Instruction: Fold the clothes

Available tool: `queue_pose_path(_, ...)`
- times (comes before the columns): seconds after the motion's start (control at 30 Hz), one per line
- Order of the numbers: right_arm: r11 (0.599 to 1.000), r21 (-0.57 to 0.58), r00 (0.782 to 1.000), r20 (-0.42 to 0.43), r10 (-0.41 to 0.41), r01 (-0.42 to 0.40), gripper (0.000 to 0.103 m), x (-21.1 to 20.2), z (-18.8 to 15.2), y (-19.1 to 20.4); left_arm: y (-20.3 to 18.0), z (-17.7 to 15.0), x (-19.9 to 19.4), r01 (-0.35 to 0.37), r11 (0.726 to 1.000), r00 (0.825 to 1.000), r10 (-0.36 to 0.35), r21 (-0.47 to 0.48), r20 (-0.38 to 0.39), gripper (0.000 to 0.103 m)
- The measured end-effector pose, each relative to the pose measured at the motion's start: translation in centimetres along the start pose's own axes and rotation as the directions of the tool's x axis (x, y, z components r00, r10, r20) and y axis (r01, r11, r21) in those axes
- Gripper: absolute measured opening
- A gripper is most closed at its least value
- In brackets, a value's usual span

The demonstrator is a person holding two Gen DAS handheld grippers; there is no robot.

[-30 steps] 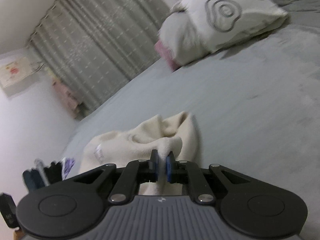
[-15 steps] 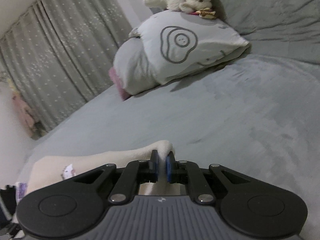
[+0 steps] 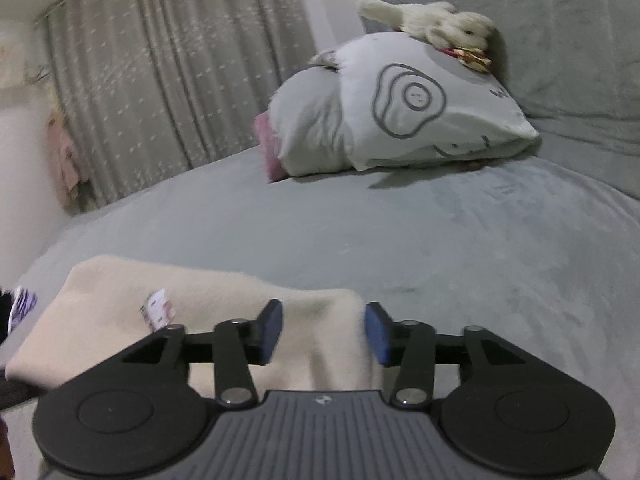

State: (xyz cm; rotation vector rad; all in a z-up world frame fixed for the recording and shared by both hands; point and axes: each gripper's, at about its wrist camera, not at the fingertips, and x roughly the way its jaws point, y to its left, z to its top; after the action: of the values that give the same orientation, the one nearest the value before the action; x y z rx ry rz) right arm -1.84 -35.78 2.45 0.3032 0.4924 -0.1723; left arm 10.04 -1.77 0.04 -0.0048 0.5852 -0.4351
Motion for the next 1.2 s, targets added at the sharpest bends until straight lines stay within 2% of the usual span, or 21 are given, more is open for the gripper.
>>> queue_pose_path(0.07,0.998,-0.061,1.0,0.007,0.022,-0.021,0.059,-0.9,-0.2,0.7,0.4,0.2,-1.1,-0.009,1.0,1.0,0.009,-0.028,0.013,0.014)
queue_pose_path(0.23,0.987,-0.144,0.998,0.017,0.068,-0.065,0.061,-2.3,-0.9,2.4,0.7,1.0,-4.3,-0.042,0.997,0.997,0.046,-0.067,0.057,0.014)
queue_pose_path(0.4,0.955,-0.211,0.978,-0.032,0.206,-0.208,0.061,-3.2,-1.9,5.2,0.9,2.0,-7.8,-0.081,0.992,0.993,0.089,-0.101,0.083,0.014)
queue_pose_path(0.5,0.903,-0.261,0.94,-0.095,0.327,-0.34,0.061,-3.8,-3.2,8.5,1.3,2.3,-9.8,-0.109,0.986,0.988,0.121,-0.126,0.092,0.014)
queue_pose_path(0.63,0.832,-0.263,0.872,-0.192,0.451,-0.488,0.061,-3.7,-4.9,11.9,1.8,2.5,-12.2,-0.129,0.981,0.982,0.147,-0.146,0.119,0.013)
queue_pose_path(0.67,0.807,-0.265,0.847,-0.232,0.478,-0.528,0.061,-3.4,-5.7,13.2,2.0,2.5,-13.0,-0.136,0.979,0.979,0.156,-0.151,0.129,0.013)
queue_pose_path(0.77,0.765,-0.324,0.827,-0.305,0.473,-0.557,0.061,-2.6,-7.7,16.3,2.5,2.3,-14.6,-0.145,0.976,0.975,0.168,-0.161,0.142,0.013)
queue_pose_path(0.93,0.74,-0.377,0.823,-0.369,0.431,-0.557,0.061,-1.0,-9.9,19.0,3.8,2.5,-16.8,-0.154,0.972,0.969,0.184,-0.176,0.167,0.013)
queue_pose_path(1.03,0.72,-0.377,0.8,-0.422,0.427,-0.583,0.061,0.2,-11.3,20.2,5.0,2.5,-17.8,-0.164,0.967,0.966,0.197,-0.193,0.167,0.013)
queue_pose_path(1.13,0.69,-0.405,0.789,-0.439,0.429,-0.6,0.061,0.6,-11.9,21.0,6.0,2.6,-18.7,-0.17,0.963,0.965,0.206,-0.208,0.162,0.013)
queue_pose_path(1.2,0.669,-0.439,0.792,-0.444,0.419,-0.6,0.06,0.5,-12.6,21.7,6.4,2.5,-19.1,-0.168,0.962,0.967,0.203,-0.215,0.152,0.013)
